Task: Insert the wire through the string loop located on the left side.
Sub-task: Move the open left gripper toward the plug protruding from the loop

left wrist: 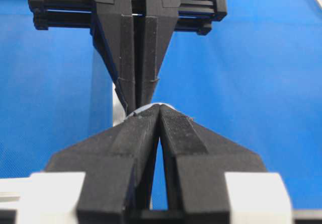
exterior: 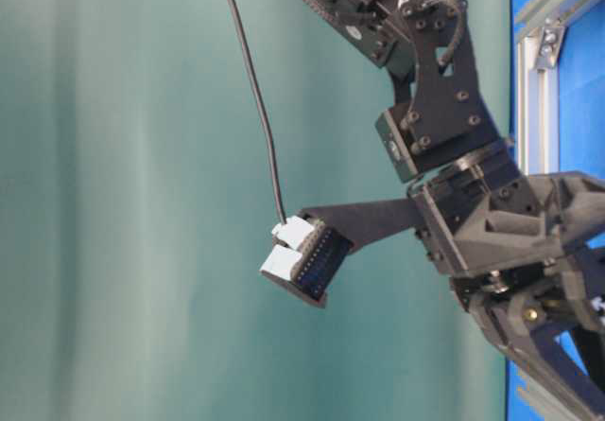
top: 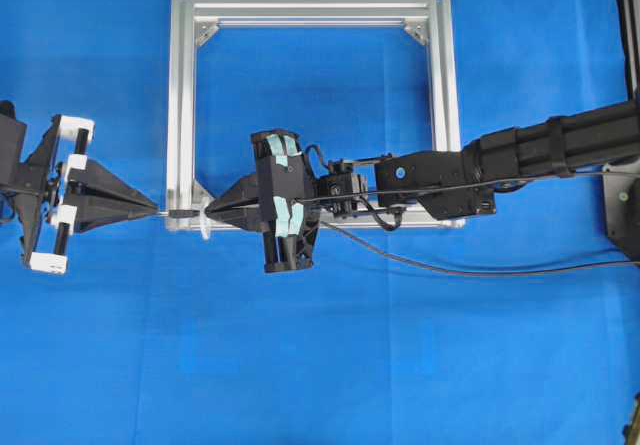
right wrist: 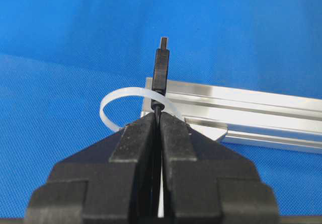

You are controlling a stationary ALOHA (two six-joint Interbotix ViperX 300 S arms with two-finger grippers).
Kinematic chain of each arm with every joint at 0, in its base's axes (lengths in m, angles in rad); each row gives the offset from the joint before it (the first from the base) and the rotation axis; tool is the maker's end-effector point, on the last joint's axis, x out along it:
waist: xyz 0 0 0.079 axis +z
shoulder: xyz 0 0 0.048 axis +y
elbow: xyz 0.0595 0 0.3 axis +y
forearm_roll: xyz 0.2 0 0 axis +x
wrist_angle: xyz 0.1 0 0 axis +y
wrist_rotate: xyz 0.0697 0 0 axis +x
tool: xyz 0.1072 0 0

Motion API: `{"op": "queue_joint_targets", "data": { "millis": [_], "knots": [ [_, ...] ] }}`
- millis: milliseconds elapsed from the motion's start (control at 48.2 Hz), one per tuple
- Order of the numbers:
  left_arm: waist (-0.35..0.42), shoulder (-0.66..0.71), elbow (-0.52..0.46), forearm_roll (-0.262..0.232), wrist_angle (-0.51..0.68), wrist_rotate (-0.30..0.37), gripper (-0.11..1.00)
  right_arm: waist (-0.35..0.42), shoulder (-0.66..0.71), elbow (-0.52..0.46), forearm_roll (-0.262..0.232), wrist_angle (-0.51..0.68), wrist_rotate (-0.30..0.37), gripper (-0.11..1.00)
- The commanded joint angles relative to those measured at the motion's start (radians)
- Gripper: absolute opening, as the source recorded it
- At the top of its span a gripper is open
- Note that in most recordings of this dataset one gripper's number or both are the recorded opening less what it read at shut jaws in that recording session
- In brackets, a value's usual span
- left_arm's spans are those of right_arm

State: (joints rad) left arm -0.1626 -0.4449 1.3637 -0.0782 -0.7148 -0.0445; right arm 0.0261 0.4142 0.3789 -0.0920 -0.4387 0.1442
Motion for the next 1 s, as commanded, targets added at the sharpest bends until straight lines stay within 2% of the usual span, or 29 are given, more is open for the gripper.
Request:
{"op": "queue_joint_targets", "data": {
  "millis": [0,83,249,311,539,830,975],
  "knots": [
    [-0.005,-0.002,-0.014,0.002,-0.005,0.000,0.09,-0.003,-0.018,-0.017,0.002,-0.005,0.000,0.00],
    [-0.005,-0.002,-0.014,0.002,-0.003,0.002,0.29,-0.003,-0.018,-0.015,0.002,-0.005,0.000,0.00],
    [-0.005,-0.002,-0.018,0.002,-0.003,0.002,0.81,-0.003,-0.018,-0.017,0.002,-0.003,0.000,0.00],
    [-0.005,-0.002,-0.021,0.002,-0.002,0.002,0.90,-0.003,-0.018,-0.015,0.002,-0.003,0.000,0.00],
    [-0.003,0.017,-0.028,0.000,0.017,0.002,0.90,-0.003,-0.018,-0.017,0.002,-0.003,0.000,0.00],
    [0.015,0.255,-0.106,-0.003,0.012,0.000,0.90,-0.003,-0.018,-0.017,0.002,-0.008,0.000,0.00],
    [0.015,0.330,-0.138,-0.003,0.012,0.000,0.90,-0.003,-0.018,-0.014,0.002,-0.003,0.000,0.00]
  ]
}}
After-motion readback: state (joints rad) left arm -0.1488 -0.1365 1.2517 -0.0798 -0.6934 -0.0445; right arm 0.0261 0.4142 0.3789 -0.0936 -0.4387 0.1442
